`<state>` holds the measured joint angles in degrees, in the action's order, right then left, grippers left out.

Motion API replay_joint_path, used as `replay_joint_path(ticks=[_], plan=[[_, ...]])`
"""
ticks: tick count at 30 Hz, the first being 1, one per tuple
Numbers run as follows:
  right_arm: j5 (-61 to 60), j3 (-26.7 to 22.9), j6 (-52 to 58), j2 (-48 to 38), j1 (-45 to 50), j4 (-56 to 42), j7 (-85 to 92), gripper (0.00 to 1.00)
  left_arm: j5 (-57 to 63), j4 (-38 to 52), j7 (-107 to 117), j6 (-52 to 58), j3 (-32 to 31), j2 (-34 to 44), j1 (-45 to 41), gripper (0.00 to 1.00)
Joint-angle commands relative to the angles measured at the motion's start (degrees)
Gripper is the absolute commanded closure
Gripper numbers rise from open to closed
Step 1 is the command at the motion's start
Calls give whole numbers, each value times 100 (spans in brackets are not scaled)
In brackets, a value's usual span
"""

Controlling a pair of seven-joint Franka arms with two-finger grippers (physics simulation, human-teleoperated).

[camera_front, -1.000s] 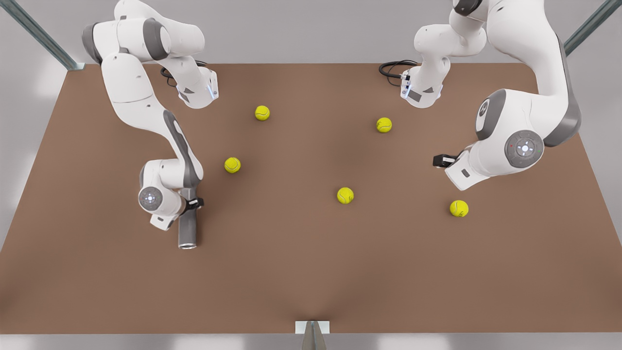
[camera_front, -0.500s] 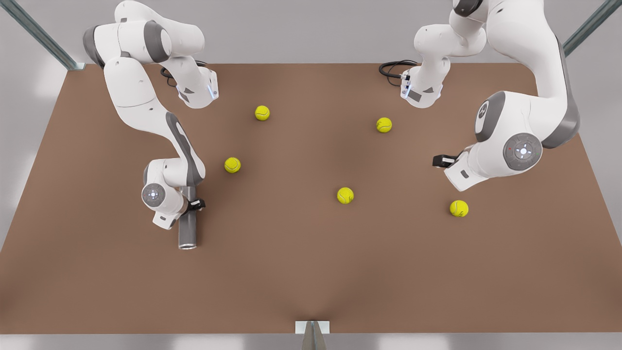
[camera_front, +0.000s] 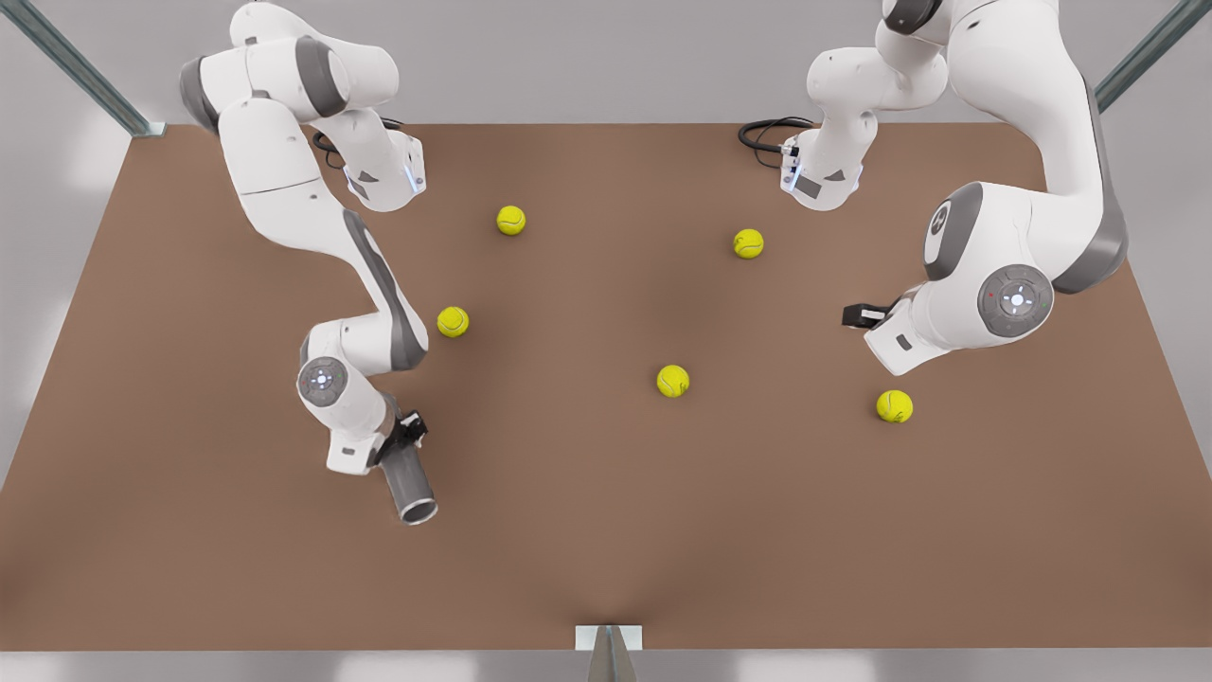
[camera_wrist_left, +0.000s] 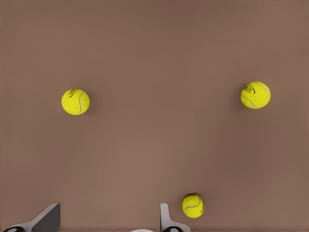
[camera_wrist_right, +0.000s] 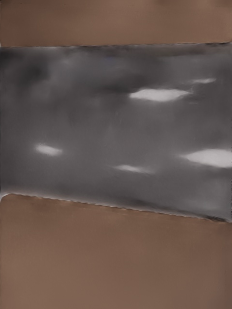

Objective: Put the tennis tube upright

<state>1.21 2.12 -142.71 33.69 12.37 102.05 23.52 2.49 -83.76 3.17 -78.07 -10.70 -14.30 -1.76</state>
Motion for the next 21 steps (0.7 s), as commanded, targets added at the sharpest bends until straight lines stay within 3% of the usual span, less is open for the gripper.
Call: replay_joint_path(ticks=[1, 5, 10, 12, 21], plan=[[81, 17, -205, 59, 380, -115, 2807, 27, 6, 8, -10, 2, -2, 6, 0, 0], [335, 8, -899, 296, 1101, -141, 3589, 28, 14, 8, -18, -15, -2, -2, 17, 0], [828, -19, -943, 332, 1769, -835, 3748, 27, -3, 0, -18, -42, -2, -38, 35, 0], [960, -27, -952, 455, 1831, -1328, 4143, 27, -3, 0, -18, -33, -2, -64, 35, 0], [899, -45, -1128, 1316, 2305, -1881, 3924, 27, 6, 17, -18, -24, 24, -117, 35, 0]])
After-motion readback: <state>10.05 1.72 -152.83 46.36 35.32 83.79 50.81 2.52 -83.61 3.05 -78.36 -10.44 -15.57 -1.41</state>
